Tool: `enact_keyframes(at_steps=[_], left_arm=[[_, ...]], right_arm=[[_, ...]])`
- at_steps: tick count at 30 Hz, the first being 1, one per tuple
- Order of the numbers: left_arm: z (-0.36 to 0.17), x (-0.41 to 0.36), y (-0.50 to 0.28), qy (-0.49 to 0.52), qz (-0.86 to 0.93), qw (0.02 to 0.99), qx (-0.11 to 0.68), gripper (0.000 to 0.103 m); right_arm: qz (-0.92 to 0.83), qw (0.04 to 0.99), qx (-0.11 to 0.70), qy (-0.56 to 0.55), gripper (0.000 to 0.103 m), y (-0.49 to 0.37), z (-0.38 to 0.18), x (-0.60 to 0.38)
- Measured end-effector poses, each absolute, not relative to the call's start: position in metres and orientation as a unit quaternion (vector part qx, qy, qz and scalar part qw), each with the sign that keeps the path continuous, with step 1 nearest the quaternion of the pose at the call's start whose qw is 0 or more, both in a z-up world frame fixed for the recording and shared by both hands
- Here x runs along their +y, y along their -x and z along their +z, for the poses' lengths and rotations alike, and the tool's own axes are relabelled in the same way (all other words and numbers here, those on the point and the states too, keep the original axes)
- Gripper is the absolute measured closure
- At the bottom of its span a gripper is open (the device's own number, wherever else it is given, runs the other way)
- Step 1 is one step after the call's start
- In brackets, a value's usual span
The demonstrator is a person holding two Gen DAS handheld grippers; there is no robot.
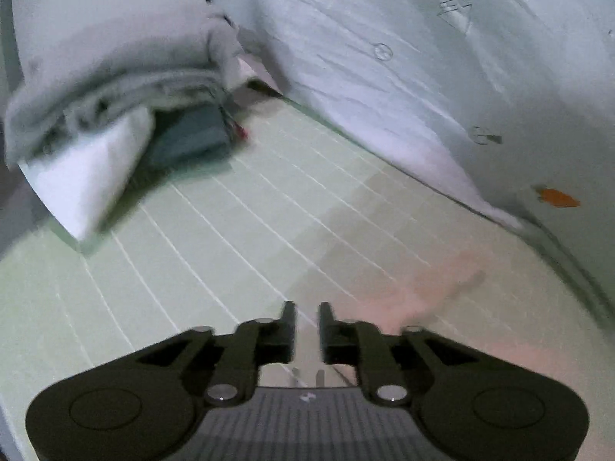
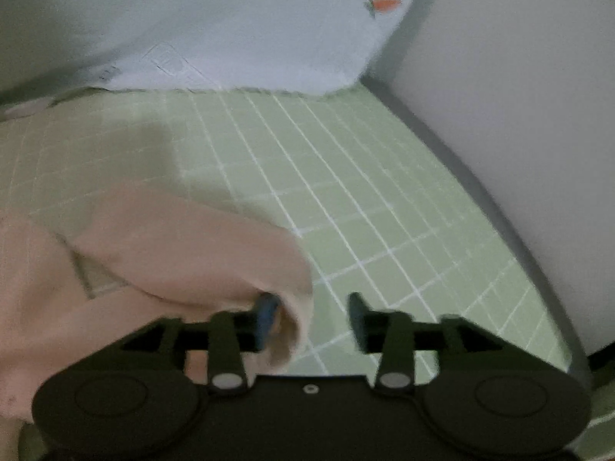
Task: Fold clothes
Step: 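Hold the shirt with both grippers and lay it flat on the mat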
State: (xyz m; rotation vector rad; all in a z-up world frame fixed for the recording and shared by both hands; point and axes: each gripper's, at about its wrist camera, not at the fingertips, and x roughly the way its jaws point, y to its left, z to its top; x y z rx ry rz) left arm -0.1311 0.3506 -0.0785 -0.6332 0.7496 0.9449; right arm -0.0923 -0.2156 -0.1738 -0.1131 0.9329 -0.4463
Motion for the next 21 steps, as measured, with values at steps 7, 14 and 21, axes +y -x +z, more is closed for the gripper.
enact_keyframes(at_steps=[7,14,21], left_arm=[[-0.101,0.296,0.089,0.234,0.319,0.815,0.423,0.052],[-0.133,0.271,0.06,0.221,0.289,0.802,0.474,0.04],[-0.143,0.278,0.052,0.198,0.286,0.806,0.479,0.037]], right_arm=[[-0.086,0.912,0.397,0.05,0.025,0.074,-0.156,-0.152],[0.049,0.885,0.463,-0.023,0.028,0.015,-0.2,-0.115],[0.092,0.885,0.456,0.027,0.095,-0.011,-0.207,-0.096]])
